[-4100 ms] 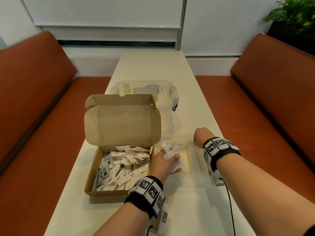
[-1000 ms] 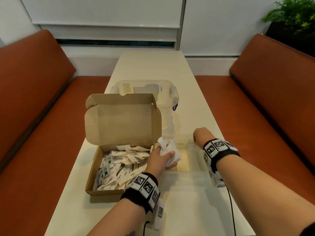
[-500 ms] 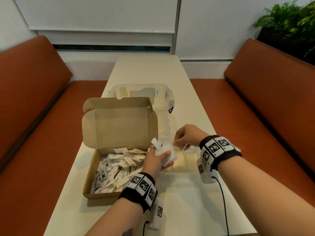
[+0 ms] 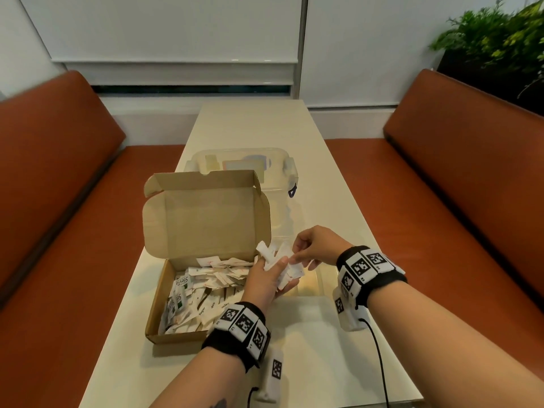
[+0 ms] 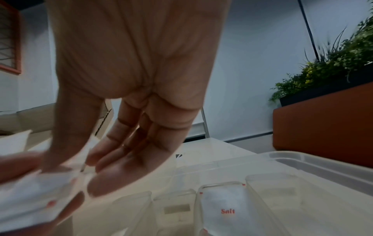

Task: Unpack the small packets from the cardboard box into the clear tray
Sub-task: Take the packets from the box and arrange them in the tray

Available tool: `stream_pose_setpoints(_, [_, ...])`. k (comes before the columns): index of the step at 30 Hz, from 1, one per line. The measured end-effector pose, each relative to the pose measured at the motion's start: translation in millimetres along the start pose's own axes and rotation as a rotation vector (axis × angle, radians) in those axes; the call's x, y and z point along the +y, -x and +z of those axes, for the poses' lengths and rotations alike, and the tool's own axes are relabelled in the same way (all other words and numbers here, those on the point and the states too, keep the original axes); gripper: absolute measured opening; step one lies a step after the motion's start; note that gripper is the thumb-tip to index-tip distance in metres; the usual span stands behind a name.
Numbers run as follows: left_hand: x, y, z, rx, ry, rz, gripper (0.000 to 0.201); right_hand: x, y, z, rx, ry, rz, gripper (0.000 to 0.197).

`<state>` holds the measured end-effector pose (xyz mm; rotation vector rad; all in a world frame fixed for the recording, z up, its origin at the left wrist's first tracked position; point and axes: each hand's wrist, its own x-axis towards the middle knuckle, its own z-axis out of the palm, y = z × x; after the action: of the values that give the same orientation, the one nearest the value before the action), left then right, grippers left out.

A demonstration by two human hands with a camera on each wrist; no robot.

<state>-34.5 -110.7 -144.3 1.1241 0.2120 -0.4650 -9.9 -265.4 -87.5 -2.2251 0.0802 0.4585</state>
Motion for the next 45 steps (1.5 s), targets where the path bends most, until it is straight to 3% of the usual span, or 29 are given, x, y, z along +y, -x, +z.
stream_pose_setpoints(4, [-1, 1, 4, 0.006, -0.009, -0.006, 0.033, 2, 0, 1, 0.029, 0.015, -0.009, 0.025])
stream_pose_setpoints(9, [-3, -1, 2, 0.059, 0.010, -0.012, 0.032, 6, 5, -9, 0.093, 0.014, 0.018, 0.020])
stream_pose_setpoints(13, [-7, 0, -1, 0.080, -0.009, 0.008, 0.034, 11, 8, -31, 0.271, 0.205, 0.086, 0.006])
stream_pose_setpoints(15, [-8, 1, -2, 0.081, -0.008, 0.010, 0.032, 13, 7, -41, 0.308, 0.326, 0.146, 0.009])
stream_pose_setpoints(20, [-7, 2, 1, 0.084, 0.008, -0.004, 0.034, 15, -2, -40, 0.170, 0.541, 0.205, 0.017])
stream_pose_setpoints(28, [-6, 5, 0, 0.051, -0.010, 0.003, 0.028, 14, -21, -23, 0.115, 0.847, 0.224, 0.025])
stream_pose_setpoints(36, [-4, 5, -1, 0.022, -0.018, -0.015, 0.018, 16, -28, -15, 0.020, 0.941, 0.260, 0.015])
stream_pose_setpoints(45, [-2, 4, -3, -0.004, -0.036, -0.035, 0.020, 21, -26, -20, 0.038, 0.874, 0.225, 0.024])
